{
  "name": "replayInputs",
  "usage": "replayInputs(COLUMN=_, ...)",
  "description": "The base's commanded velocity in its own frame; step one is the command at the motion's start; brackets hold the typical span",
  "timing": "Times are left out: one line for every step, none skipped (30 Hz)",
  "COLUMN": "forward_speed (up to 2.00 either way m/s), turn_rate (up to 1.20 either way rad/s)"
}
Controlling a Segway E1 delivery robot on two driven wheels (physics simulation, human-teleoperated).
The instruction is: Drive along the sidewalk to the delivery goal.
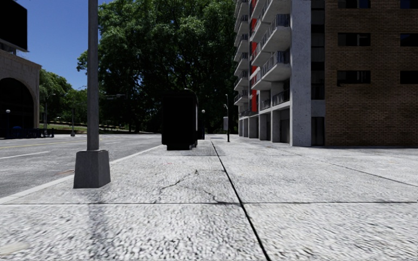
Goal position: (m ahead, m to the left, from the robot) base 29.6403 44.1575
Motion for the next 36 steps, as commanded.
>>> replayInputs(forward_speed=1.94, turn_rate=0.0)
replayInputs(forward_speed=1.94, turn_rate=0.0)
replayInputs(forward_speed=1.94, turn_rate=0.0)
replayInputs(forward_speed=1.94, turn_rate=0.0)
replayInputs(forward_speed=1.94, turn_rate=0.0)
replayInputs(forward_speed=1.94, turn_rate=0.0)
replayInputs(forward_speed=1.94, turn_rate=0.0)
replayInputs(forward_speed=1.94, turn_rate=0.0)
replayInputs(forward_speed=1.94, turn_rate=0.0)
replayInputs(forward_speed=1.94, turn_rate=0.0)
replayInputs(forward_speed=1.94, turn_rate=0.0)
replayInputs(forward_speed=1.94, turn_rate=0.0)
replayInputs(forward_speed=1.94, turn_rate=0.0)
replayInputs(forward_speed=1.94, turn_rate=0.0)
replayInputs(forward_speed=1.94, turn_rate=0.0)
replayInputs(forward_speed=1.94, turn_rate=0.0)
replayInputs(forward_speed=1.94, turn_rate=0.0)
replayInputs(forward_speed=1.94, turn_rate=0.0)
replayInputs(forward_speed=1.94, turn_rate=0.0)
replayInputs(forward_speed=1.94, turn_rate=0.0)
replayInputs(forward_speed=1.94, turn_rate=0.0)
replayInputs(forward_speed=1.94, turn_rate=0.0)
replayInputs(forward_speed=1.94, turn_rate=0.0)
replayInputs(forward_speed=1.94, turn_rate=0.0)
replayInputs(forward_speed=1.94, turn_rate=0.0)
replayInputs(forward_speed=1.94, turn_rate=0.0)
replayInputs(forward_speed=1.94, turn_rate=0.0)
replayInputs(forward_speed=1.94, turn_rate=0.0)
replayInputs(forward_speed=1.94, turn_rate=0.0)
replayInputs(forward_speed=1.94, turn_rate=0.0)
replayInputs(forward_speed=1.94, turn_rate=0.0)
replayInputs(forward_speed=1.94, turn_rate=0.0)
replayInputs(forward_speed=1.94, turn_rate=0.0)
replayInputs(forward_speed=1.94, turn_rate=0.0)
replayInputs(forward_speed=1.94, turn_rate=0.0)
replayInputs(forward_speed=1.94, turn_rate=0.0)
